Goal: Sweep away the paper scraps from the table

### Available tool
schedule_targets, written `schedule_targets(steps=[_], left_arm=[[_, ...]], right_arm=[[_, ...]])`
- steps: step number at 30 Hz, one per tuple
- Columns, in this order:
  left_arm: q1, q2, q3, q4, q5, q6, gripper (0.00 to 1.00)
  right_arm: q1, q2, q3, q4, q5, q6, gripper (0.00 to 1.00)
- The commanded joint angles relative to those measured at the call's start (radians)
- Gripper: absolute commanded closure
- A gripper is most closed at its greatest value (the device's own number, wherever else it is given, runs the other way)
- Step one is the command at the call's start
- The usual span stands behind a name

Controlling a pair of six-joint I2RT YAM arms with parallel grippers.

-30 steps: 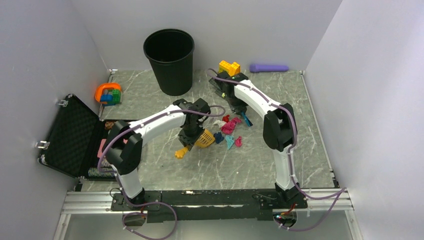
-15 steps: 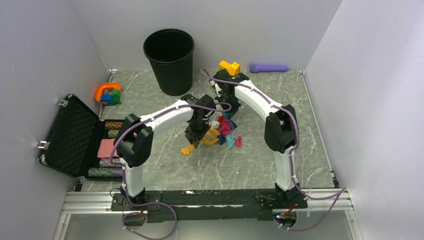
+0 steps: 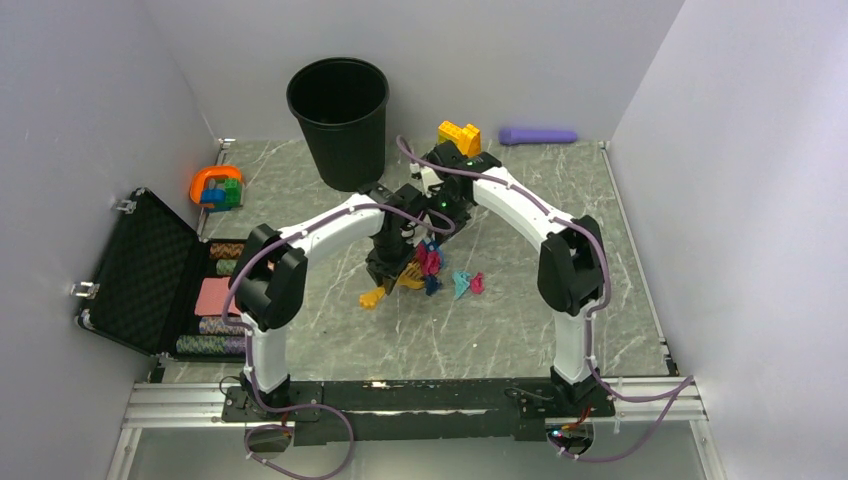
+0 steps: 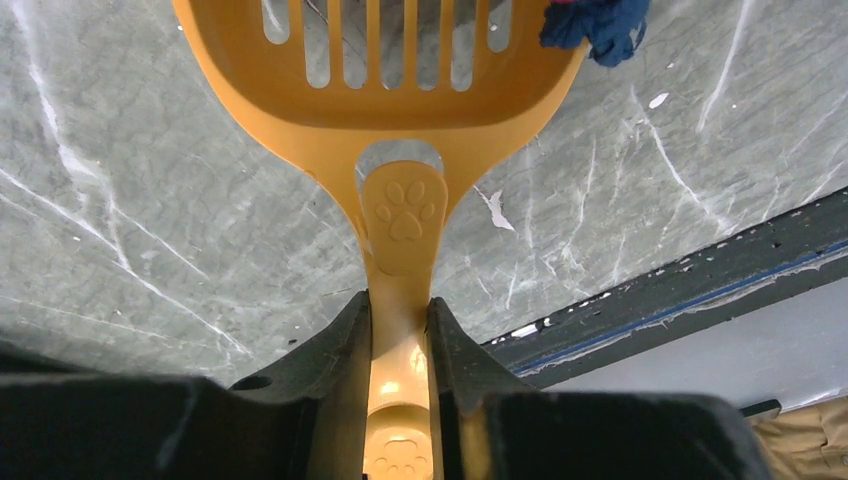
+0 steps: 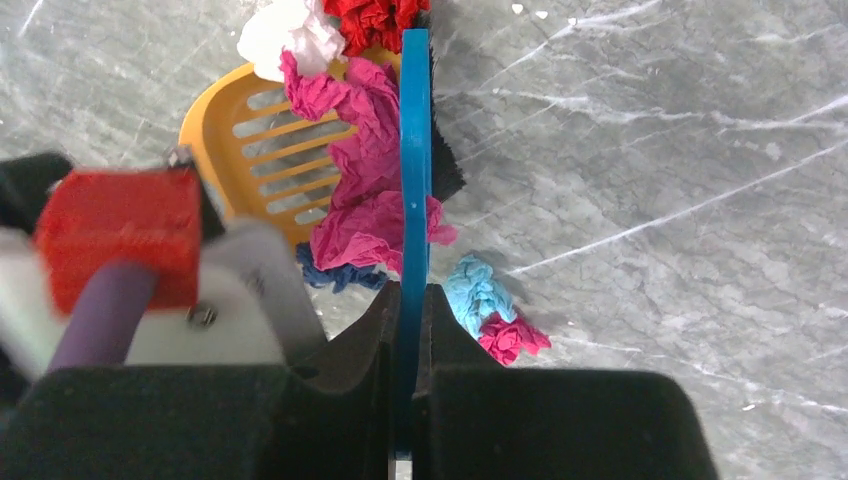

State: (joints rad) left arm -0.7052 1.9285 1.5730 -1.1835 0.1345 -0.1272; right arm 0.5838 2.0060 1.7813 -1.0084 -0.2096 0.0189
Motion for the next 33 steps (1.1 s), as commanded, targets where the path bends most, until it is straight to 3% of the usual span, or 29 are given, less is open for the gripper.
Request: schedule_targets(steps=[1,7,15,33], left_arm=[[-0.002,-0.025,-0.061,0.16,-0.007,0.001,1.0],[-0.004,-0.124,-0.194,0.289,-0.011,-0.01,1.0],[-0.019,-0.236,-0.229,0.357,-0.007,-0.012,1.0],[-0.019,-0.331,-0.254,0.363,0.022,-0.055,1.0]], right_arm=[[0.067,-0.115,-0.015,-0.002,-0.085,-0.02,1.0],[0.049,-0.176,-0.089,0.019,-0.003,0.06,1.0],[0.037,-0.203,-0.101,0.004,0.051,0.107,1.0],[-0.016,-0.27,-0.025,-0.072,0.229,0.176,1.0]])
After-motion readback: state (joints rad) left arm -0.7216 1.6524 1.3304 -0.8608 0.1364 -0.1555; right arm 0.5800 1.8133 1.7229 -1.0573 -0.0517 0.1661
